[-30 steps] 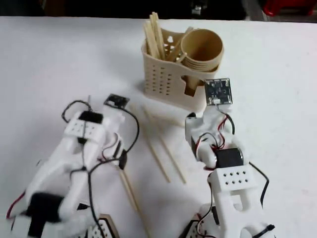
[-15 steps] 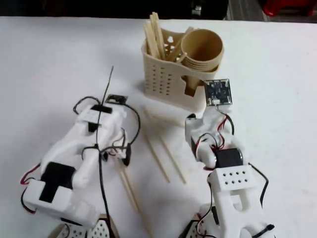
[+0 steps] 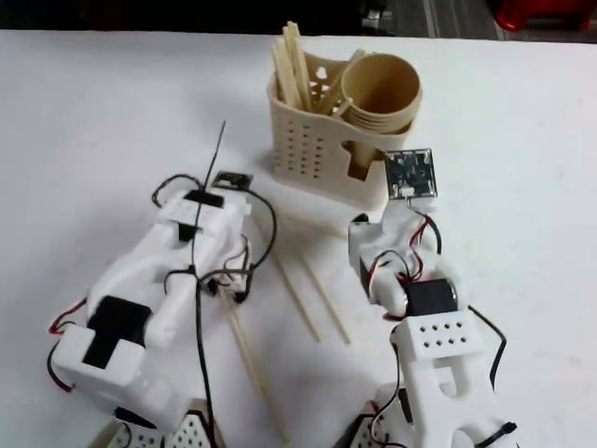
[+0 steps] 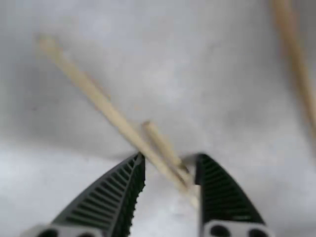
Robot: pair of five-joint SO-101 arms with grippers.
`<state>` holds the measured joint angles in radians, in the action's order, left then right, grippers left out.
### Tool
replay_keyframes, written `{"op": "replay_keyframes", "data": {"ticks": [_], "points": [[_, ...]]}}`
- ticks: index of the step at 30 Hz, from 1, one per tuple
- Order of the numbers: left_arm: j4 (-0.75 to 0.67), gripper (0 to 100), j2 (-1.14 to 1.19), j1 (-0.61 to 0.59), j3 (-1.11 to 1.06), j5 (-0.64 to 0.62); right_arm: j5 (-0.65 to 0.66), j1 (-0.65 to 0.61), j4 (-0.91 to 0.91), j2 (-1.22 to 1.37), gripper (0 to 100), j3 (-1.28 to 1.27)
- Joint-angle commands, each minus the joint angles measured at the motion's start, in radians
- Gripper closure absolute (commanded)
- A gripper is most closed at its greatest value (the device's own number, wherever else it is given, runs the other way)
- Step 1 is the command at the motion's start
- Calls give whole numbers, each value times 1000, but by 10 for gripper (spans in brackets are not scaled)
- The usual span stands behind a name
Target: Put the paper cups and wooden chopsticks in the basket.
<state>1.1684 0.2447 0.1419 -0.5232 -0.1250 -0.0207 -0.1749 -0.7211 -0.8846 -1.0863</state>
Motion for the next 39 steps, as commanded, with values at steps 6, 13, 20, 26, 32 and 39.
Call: {"op": "replay_keyframes", "data": {"ticks": [6, 13, 20, 26, 32, 39], "points": [[-35, 975, -2, -4, 101, -23, -9, 13, 19, -24, 879, 8], [-35, 976, -12, -5, 104, -25, -9, 13, 19, -24, 879, 6], [-34, 976, -12, -15, 203, -25, -8, 13, 19, -24, 879, 6], [-34, 976, -12, -31, 290, -23, -8, 13, 19, -24, 879, 6], [51, 977, -12, -76, 356, 25, -5, 13, 19, -24, 879, 6], [244, 977, -12, -68, 425, 135, -3, 13, 19, -24, 879, 6]]}}
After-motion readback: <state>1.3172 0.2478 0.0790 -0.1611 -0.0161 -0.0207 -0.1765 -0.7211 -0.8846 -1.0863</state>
